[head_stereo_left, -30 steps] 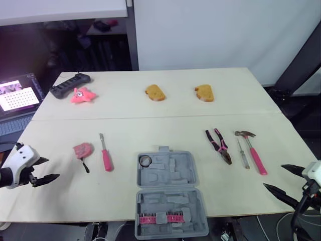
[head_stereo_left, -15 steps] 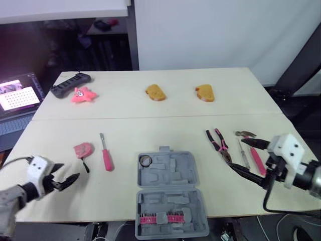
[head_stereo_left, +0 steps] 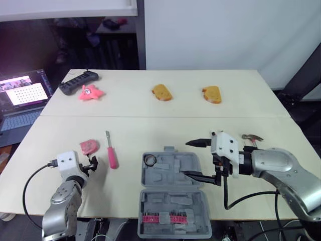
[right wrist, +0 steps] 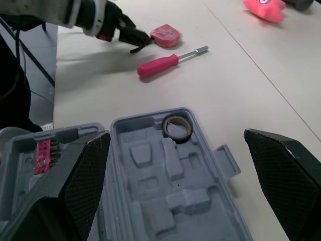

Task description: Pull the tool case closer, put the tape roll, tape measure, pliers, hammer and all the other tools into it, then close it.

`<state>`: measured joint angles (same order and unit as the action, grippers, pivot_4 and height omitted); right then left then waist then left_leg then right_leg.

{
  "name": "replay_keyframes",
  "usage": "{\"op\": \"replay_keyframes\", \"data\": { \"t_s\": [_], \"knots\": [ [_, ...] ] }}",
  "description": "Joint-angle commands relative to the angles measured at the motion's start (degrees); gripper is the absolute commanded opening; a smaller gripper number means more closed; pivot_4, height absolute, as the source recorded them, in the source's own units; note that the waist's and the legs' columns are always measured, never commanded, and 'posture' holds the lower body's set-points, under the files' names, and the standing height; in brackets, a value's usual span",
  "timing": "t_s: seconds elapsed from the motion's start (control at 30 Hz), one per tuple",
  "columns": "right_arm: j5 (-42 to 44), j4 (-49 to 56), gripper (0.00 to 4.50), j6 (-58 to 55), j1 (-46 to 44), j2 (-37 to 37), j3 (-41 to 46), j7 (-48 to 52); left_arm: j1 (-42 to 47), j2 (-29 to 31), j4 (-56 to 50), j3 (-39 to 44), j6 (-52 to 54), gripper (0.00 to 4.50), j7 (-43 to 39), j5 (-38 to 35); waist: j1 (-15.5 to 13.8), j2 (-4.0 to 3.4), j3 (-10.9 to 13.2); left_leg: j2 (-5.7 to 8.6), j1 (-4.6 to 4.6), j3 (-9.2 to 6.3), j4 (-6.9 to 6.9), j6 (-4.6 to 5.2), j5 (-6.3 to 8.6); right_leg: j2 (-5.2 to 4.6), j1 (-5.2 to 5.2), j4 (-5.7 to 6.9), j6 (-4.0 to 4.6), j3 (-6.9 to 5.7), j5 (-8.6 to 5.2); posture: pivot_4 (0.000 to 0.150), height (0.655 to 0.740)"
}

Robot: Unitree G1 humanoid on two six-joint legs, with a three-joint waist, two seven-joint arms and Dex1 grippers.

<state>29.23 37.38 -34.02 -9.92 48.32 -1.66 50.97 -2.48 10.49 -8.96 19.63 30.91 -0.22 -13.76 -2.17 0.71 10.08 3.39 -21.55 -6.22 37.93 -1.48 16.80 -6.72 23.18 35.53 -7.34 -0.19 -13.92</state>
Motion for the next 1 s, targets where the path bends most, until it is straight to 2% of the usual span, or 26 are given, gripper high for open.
{"op": "replay_keyframes", "data": {
  "t_s": [0.03,0.17,0.27,0.4,0.43,0.5,0.67,0.8,1.0],
  "knots": [
    [-0.14,0.62,4.50,0.46,-1.35,-0.23,0.08,-0.16,2.01,-0.18,1.97,-0.34,1.14,4.43,3.21,2.23,-0.01,0.00,0.00,0.00,-0.01,-0.01,0.00,0.00,0.00,0.00,0.00,0.00,0.00,0.00,0.00,0.150,0.7400],
    [-0.13,0.49,4.50,-0.16,-2.13,-0.19,-0.13,-0.44,4.24,-0.46,5.42,-1.26,0.83,4.43,3.16,2.53,-0.10,-0.05,-0.03,0.02,0.01,-0.01,0.00,0.00,0.00,-0.01,-0.01,0.00,0.00,0.00,0.00,0.150,0.7400],
    [0.02,0.83,4.50,-0.60,-2.23,-0.04,-0.11,-0.53,5.02,-0.50,7.02,-1.86,1.43,3.66,2.53,2.54,-0.13,-0.09,-0.05,0.02,0.02,-0.03,0.00,-0.02,-0.01,-0.01,-0.04,0.00,0.00,0.00,0.00,0.150,0.7400],
    [0.03,1.04,4.50,-1.06,-2.27,0.16,0.08,-0.74,4.30,-0.65,7.27,-2.24,1.48,1.80,1.71,2.46,-0.04,-0.14,-0.08,0.02,0.03,-0.01,0.00,-0.02,-0.01,-0.02,-0.04,0.00,0.00,0.00,0.00,0.150,0.7400],
    [0.02,1.06,4.50,-1.16,-2.24,0.18,0.14,-0.80,4.26,-0.67,7.35,-2.26,1.28,1.16,1.59,2.49,-0.04,-0.16,-0.09,0.02,0.04,-0.01,0.00,-0.02,-0.01,-0.02,-0.04,0.00,0.00,0.00,0.00,0.150,0.7400],
    [0.02,1.15,4.50,-1.31,-2.11,0.24,0.32,-0.88,4.29,-0.75,7.61,-2.18,1.11,0.16,1.50,2.52,-0.05,-0.17,-0.10,0.02,0.04,-0.01,-0.01,-0.02,-0.01,-0.02,-0.04,0.00,0.00,0.00,0.00,0.150,0.7400],
    [0.13,1.69,4.50,-1.93,-1.78,0.52,0.75,-1.20,4.08,-1.00,8.18,-1.61,1.15,0.07,1.51,2.20,-0.08,-0.19,-0.11,0.02,0.03,-0.01,-0.01,-0.02,-0.01,-0.04,-0.06,-0.04,0.00,0.00,0.00,0.150,0.7400],
    [-0.08,2.08,4.50,-2.56,-1.11,0.93,0.91,-1.64,0.58,-0.52,6.20,-1.99,0.08,0.07,-0.74,1.79,0.01,-0.21,-0.12,0.02,0.04,-0.01,-0.01,-0.02,-0.01,-0.04,-0.06,-0.05,0.00,0.00,0.00,0.150,0.7400],
    [-0.35,2.96,4.50,-3.49,0.70,1.49,1.07,-2.44,-14.70,2.18,-3.27,-2.44,-4.11,0.07,-10.27,-0.32,1.08,-0.29,-0.17,-0.14,0.03,0.10,-0.04,0.04,0.11,-0.08,-0.02,-0.21,0.01,0.07,-0.01,0.150,0.7400]
  ]
}}
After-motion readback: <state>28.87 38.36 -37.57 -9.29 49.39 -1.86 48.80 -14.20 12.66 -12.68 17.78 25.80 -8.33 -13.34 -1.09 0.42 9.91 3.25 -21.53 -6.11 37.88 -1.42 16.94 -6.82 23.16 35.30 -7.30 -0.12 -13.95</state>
